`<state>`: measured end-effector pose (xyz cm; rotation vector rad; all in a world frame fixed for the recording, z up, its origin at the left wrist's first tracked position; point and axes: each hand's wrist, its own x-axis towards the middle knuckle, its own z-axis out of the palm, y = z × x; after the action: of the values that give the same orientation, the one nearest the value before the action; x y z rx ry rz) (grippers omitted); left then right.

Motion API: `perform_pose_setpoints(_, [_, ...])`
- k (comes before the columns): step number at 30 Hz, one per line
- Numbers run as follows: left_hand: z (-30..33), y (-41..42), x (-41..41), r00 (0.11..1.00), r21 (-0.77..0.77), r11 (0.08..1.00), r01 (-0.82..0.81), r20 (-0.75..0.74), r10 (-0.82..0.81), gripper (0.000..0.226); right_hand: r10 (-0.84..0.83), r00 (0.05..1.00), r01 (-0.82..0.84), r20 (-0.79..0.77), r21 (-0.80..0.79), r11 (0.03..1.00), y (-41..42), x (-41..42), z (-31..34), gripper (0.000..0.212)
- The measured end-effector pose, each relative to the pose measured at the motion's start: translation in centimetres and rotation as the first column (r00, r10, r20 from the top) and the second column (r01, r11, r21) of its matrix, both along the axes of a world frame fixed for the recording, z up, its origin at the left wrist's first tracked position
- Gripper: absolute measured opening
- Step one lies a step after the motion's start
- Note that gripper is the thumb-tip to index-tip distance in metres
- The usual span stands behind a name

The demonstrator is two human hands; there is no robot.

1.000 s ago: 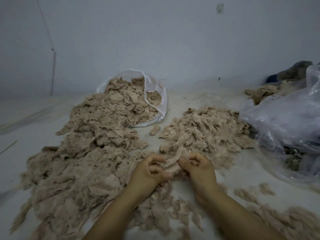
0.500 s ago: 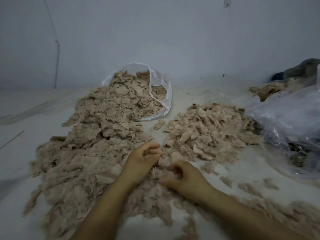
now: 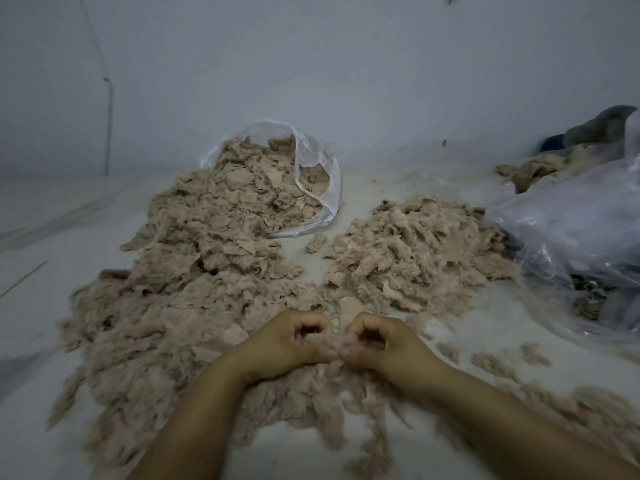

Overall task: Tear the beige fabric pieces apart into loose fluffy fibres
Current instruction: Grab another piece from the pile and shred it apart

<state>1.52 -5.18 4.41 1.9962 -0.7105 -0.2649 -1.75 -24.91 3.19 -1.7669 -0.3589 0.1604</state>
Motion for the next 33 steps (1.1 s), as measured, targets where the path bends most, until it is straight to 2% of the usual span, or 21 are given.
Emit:
perform_pose_setpoints(1, [0.1, -0.1, 0.0, 1.0, -0.028, 0.999, -0.017, -0.026, 0.016, 0.006, 0.008, 1.0, -0.006, -0.012, 0.119, 0.993, 0.0, 0.2, 0.0, 0.017])
perform_pose_setpoints(3, [0.1, 0.0, 0.0, 0.996, -0.032, 0.998, -0.051, -0.072, 0.049, 0.019, 0.012, 0.998, 0.009, -0.062, 0.319, 0.948, -0.1, 0.5, 0.1, 0.014])
perform_pose_setpoints(4, [-0.1, 0.2, 0.2, 0.994, -0.015, 0.997, -0.072, -0.079, 0.071, 0.025, -0.003, 0.998, 0.027, -0.068, 0.369, 0.929, -0.2, 0.7, 0.0, 0.013])
perform_pose_setpoints(8, [-0.6, 0.9, 1.0, 0.982, -0.029, 0.986, -0.166, -0.094, 0.163, 0.034, -0.013, 0.998, 0.04, -0.061, 0.464, 0.885, -0.3, 0.9, -0.5, 0.015])
perform_pose_setpoints(11, [-0.8, 0.9, 1.2, 0.982, -0.073, 0.984, -0.165, -0.106, 0.156, 0.035, -0.045, 0.997, 0.071, -0.065, 0.484, 0.872, 0.1, 0.9, -0.8, 0.014])
perform_pose_setpoints(15, [-1.1, 1.4, 1.4, 0.973, 0.015, 0.973, -0.229, 0.013, 0.229, 0.038, -0.126, 0.987, 0.161, -0.1, 0.608, 0.777, -0.3, 1.1, -0.2, 0.017])
perform_pose_setpoints(16, [-1.2, 1.7, 1.5, 0.971, 0.055, 0.97, -0.235, 0.057, 0.232, 0.037, -0.158, 0.982, 0.189, -0.104, 0.609, 0.77, -0.8, 1.1, 0.0, 0.017])
perform_pose_setpoints(18, [-1.0, 2.0, 1.5, 0.974, 0.069, 0.977, -0.204, 0.11, 0.195, 0.026, -0.19, 0.978, 0.205, -0.083, 0.536, 0.819, -1.3, 1.0, -0.1, 0.017])
perform_pose_setpoints(19, [-0.7, 2.0, 1.2, 0.982, 0.011, 0.986, -0.167, 0.091, 0.165, 0.013, -0.175, 0.982, 0.187, -0.071, 0.492, 0.85, -1.4, 0.9, -0.3, 0.016])
perform_pose_setpoints(20, [-0.2, 1.8, 0.8, 0.99, -0.079, 0.988, -0.129, 0.05, 0.133, 0.01, -0.153, 0.986, 0.164, -0.061, 0.456, 0.875, -1.2, 0.7, -0.3, 0.013])
perform_pose_setpoints(22, [0.6, 1.5, 0.3, 0.994, -0.265, 0.958, -0.109, -0.006, 0.111, 0.035, -0.117, 0.993, 0.115, -0.022, 0.401, 0.909, -0.6, 0.6, -0.4, 0.016])
perform_pose_setpoints(24, [0.7, 0.9, 0.2, 0.99, -0.348, 0.927, -0.143, -0.031, 0.141, 0.05, -0.099, 0.995, 0.081, 0.032, 0.36, 0.93, -0.3, 0.7, -0.4, 0.023])
perform_pose_setpoints(26, [0.5, 0.1, 0.0, 0.988, -0.283, 0.947, -0.149, -0.092, 0.128, 0.054, -0.095, 0.99, 0.058, 0.109, 0.299, 0.952, -0.1, 0.6, -0.4, 0.039])
perform_pose_setpoints(28, [-0.1, -0.8, 0.0, 0.986, -0.108, 0.986, -0.127, -0.117, 0.114, 0.054, -0.099, 0.975, 0.056, 0.198, 0.211, 0.976, 0.0, 0.6, -0.5, 0.049])
perform_pose_setpoints(29, [-0.4, -1.1, 0.0, 0.989, -0.024, 0.991, -0.128, -0.078, 0.126, 0.056, -0.111, 0.968, 0.069, 0.223, 0.189, 0.98, -0.1, 0.6, -0.6, 0.048])
perform_pose_setpoints(31, [-0.6, -1.3, 0.1, 0.987, 0.031, 0.987, -0.159, 0.018, 0.159, 0.057, -0.141, 0.968, 0.1, 0.207, 0.198, 0.975, -0.4, 0.7, -0.6, 0.033])
perform_pose_setpoints(33, [-0.7, -1.5, 0.1, 0.984, -0.014, 0.985, -0.171, 0.054, 0.172, 0.052, -0.155, 0.979, 0.117, 0.134, 0.254, 0.96, -0.4, 0.7, -0.6, 0.013])
